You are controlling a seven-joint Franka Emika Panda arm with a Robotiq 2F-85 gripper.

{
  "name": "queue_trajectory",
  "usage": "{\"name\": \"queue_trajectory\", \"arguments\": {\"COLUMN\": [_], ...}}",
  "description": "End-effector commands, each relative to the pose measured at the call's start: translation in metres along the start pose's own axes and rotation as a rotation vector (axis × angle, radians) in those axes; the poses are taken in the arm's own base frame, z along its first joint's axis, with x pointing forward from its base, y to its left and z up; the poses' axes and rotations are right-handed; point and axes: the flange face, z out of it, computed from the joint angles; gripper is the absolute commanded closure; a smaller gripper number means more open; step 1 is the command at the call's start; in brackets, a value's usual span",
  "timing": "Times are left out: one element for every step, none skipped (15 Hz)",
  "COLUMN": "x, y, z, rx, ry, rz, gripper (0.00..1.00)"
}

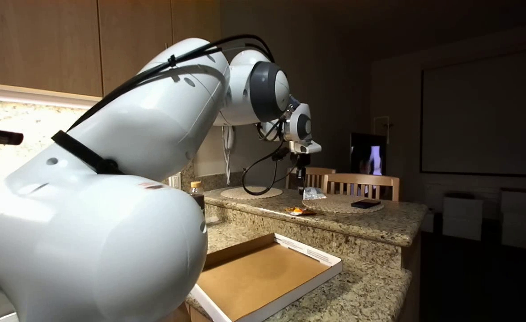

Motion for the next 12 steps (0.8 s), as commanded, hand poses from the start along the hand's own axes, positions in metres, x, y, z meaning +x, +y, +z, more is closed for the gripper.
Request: {"name": "queue_trajectory", "arguments": {"x": [0.005,0.004,0.004,0.005,0.006,0.007,0.007,0.007,0.007,0.007,0.006,0.005], "y": [-0.007,-0.008,-0.008,-0.009,-0.009,-0.008,-0.007,-0.006,-0.005,-0.002,0.0,0.005], "z": [0.0,0.001,0.0,0.0,-0.001,-0.002,-0.004,-0.005,-0.006,-0.007,-0.009,-0.012], "rx": [-0.007,-0.01,-0.005,-0.001,0.001,0.008,0.014,0.017,0.02,0.024,0.027,0.035], "ry": [-0.045,-0.043,-0.044,-0.046,-0.049,-0.051,-0.051,-0.05,-0.054,-0.057,-0.063,-0.068], "rz": [0.004,0.003,0.007,0.01,0.013,0.013,0.013,0.013,0.012,0.011,0.01,0.008], "gripper": [0.74,0.73,0.68,0.62,0.56,0.49,0.44,0.37,0.31,0.23,0.18,0.11]}}
